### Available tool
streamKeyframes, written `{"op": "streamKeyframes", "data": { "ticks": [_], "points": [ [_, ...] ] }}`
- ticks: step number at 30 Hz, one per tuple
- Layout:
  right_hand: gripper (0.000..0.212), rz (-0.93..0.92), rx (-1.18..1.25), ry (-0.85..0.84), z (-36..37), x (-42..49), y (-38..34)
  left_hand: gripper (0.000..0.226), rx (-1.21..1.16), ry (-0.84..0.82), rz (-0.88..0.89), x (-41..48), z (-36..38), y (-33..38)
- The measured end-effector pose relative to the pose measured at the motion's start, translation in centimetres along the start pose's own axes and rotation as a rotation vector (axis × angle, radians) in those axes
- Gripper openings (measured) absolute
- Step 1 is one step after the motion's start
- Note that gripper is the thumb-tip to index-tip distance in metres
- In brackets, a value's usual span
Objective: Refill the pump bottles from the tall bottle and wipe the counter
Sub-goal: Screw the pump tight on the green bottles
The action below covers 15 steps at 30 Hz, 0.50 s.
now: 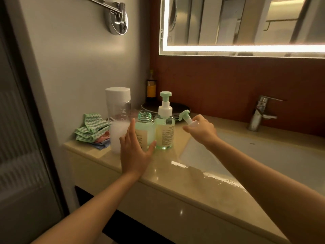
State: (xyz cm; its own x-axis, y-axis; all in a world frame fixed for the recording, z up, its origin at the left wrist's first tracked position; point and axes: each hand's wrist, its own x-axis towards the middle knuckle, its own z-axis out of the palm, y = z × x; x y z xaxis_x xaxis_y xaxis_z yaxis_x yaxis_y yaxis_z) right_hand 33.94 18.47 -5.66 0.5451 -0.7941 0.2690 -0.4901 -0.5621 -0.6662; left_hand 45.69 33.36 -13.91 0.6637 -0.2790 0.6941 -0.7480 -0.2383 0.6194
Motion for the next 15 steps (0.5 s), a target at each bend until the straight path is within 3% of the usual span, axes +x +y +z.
{"op": "streamKeyframes", "data": {
  "ticks": [5, 11, 15],
  "points": [
    [0.038, -0.033, 0.077, -0.005, -1.8, -2.0, -0.7, 0.091, 0.063, 0.010, -0.166, 2.1, 0.5, 1.4],
    [0.043, -0.093, 0.280, 0.019, -2.2, -2.7, -1.8, 0.081, 0.104, -0.007, -0.169, 2.3, 0.7, 1.8],
    [0.032, -0.193, 0.566, 0.065, -3.2, -2.7, -3.9, 0.075, -0.063, 0.014, -0.164, 1.5, 1.0, 2.1]
  ]
}}
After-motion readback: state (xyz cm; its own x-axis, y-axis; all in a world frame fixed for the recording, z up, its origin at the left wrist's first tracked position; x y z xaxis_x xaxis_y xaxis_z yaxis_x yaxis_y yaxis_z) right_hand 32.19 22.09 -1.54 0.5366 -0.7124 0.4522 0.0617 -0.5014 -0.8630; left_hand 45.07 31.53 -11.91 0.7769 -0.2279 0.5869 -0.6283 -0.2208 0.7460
